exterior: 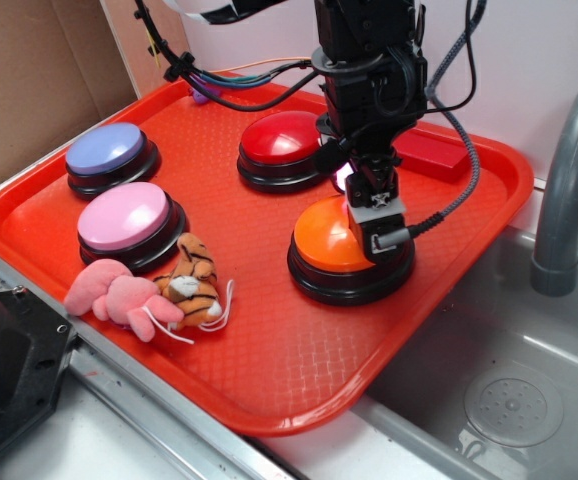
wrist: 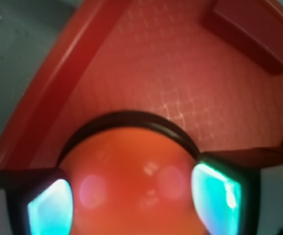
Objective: Push the orange button.
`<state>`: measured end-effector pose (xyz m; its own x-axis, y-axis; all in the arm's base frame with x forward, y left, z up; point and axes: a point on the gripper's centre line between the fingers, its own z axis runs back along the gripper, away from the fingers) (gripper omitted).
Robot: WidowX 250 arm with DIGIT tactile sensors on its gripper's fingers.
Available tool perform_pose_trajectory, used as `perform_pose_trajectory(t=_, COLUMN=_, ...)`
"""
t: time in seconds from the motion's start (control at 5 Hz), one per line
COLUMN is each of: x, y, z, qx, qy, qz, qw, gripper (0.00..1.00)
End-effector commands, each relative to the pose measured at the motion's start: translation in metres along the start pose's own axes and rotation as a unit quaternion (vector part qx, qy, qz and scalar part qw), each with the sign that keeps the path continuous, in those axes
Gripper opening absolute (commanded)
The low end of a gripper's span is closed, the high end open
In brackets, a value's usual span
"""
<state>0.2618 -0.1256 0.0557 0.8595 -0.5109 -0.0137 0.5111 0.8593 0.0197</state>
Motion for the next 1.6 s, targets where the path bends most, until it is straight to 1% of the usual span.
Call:
perform_pose_trajectory(t=0.0, x=-0.002, y=0.007, z=0.063, qx=0.004, qy=-0.048, qz=-0.045, qw=0.998, gripper=1.0)
perform_pose_trajectory(t=0.2, x=-0.006, y=0.006, z=0.076, qx=0.018, qy=-0.05, qz=-0.026, qw=0.998, gripper=1.0)
perform_pose_trajectory(t=0.4, x=-0.006, y=0.004, z=0.08, qx=0.021, qy=-0.055, qz=-0.018, qw=0.998, gripper=1.0)
perform_pose_trajectory(t=0.8, x=-0.006, y=0.002, z=0.091, qx=0.005, qy=-0.05, qz=-0.012, qw=0.999, gripper=1.0)
perform_pose_trajectory(t=1.0, x=-0.007, y=0.001, z=0.097, qx=0.008, qy=-0.047, qz=-0.007, qw=0.999, gripper=1.0)
perform_pose_trajectory(t=1.4, x=-0.009, y=-0.001, z=0.107, qx=0.014, qy=-0.054, qz=-0.003, qw=0.998, gripper=1.0)
